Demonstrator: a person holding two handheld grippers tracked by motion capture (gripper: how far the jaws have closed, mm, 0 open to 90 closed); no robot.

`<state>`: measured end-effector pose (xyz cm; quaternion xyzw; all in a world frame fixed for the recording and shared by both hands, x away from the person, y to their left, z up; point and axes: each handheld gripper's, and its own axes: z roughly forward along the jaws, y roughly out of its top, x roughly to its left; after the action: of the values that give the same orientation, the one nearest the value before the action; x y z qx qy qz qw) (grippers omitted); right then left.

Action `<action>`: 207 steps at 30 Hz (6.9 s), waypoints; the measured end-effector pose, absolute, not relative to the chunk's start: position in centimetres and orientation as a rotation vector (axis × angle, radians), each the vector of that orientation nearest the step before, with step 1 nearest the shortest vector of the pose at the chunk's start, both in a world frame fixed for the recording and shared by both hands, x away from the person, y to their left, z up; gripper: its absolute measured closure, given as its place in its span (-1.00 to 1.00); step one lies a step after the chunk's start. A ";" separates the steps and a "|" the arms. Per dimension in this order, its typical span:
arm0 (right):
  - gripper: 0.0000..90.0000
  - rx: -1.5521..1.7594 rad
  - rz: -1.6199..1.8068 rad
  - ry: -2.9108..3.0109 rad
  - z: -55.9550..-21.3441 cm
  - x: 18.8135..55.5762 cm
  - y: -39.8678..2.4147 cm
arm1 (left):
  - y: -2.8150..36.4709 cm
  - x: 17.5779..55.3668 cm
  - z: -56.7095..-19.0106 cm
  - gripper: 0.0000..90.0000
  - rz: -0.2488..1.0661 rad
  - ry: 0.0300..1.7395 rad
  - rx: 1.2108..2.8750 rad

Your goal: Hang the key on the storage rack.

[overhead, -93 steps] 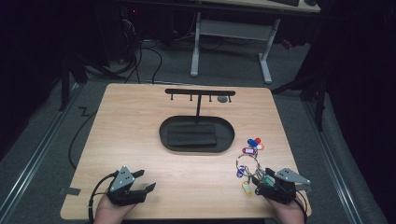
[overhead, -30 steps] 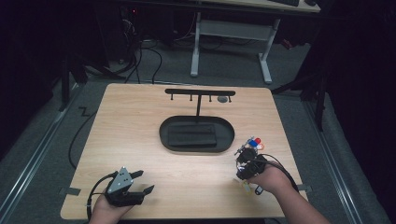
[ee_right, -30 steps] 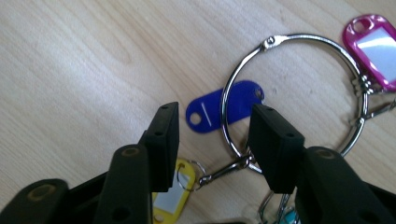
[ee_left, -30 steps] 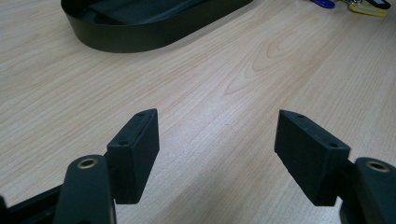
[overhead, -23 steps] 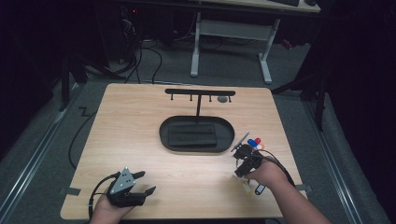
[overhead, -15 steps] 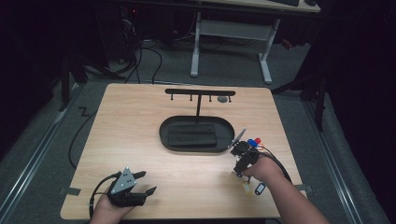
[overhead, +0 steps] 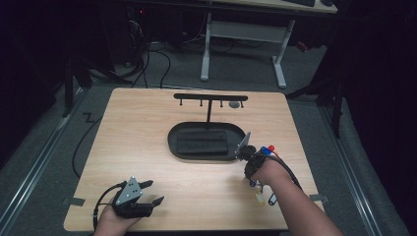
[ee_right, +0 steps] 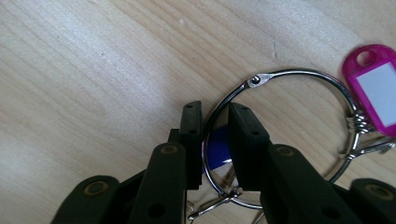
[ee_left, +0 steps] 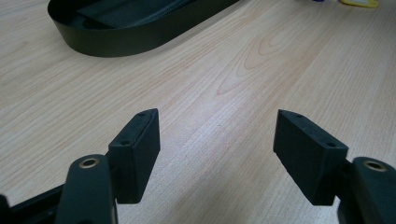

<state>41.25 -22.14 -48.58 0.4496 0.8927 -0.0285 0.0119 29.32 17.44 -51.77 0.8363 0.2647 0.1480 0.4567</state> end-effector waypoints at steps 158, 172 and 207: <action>0.95 1.242 0.193 2.712 -28.4 52.9 -21.3 | 17.7 29.4 -52.3 -0.27 0.353 0.658 2.095; 0.95 1.266 0.238 2.685 -29.4 54.2 -22.2 | 17.5 29.3 -52.4 -0.27 0.361 0.658 2.103; -0.24 1.266 0.512 2.421 -31.7 46.7 -23.3 | 17.1 29.2 -52.4 -0.28 0.362 0.654 2.127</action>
<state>46.66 -23.29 -31.70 0.4478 0.8569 0.1813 0.1799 29.25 17.09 -52.44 0.8521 0.2619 0.1450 0.4293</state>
